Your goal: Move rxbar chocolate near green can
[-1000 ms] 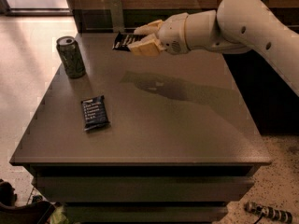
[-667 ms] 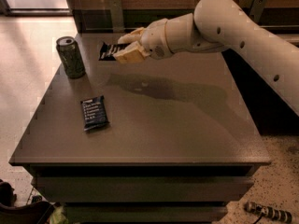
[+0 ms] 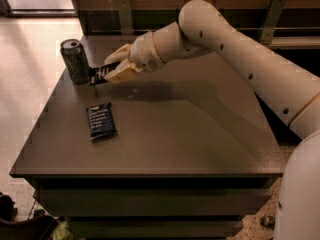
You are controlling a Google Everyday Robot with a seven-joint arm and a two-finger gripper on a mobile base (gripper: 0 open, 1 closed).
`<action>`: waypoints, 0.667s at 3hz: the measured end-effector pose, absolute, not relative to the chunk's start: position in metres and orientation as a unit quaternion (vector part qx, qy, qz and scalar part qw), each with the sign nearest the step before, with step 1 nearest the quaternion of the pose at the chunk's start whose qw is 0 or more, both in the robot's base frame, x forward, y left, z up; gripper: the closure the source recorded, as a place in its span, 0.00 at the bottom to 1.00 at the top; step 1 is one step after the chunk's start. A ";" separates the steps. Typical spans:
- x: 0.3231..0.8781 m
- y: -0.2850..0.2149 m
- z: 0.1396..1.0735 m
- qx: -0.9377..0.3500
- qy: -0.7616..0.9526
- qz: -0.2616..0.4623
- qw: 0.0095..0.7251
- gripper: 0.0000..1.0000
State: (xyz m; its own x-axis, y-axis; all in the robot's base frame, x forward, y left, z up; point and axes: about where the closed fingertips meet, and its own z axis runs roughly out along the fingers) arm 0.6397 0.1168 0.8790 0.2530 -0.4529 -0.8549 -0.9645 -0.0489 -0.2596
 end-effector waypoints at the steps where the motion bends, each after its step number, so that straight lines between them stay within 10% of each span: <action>1: 0.631 0.134 0.868 -0.692 0.497 0.325 0.410 1.00; 2: 0.626 0.147 0.864 -0.705 0.471 0.350 0.398 0.87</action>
Offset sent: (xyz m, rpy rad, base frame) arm -0.0140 0.0381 -0.0161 0.0337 0.0470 0.2781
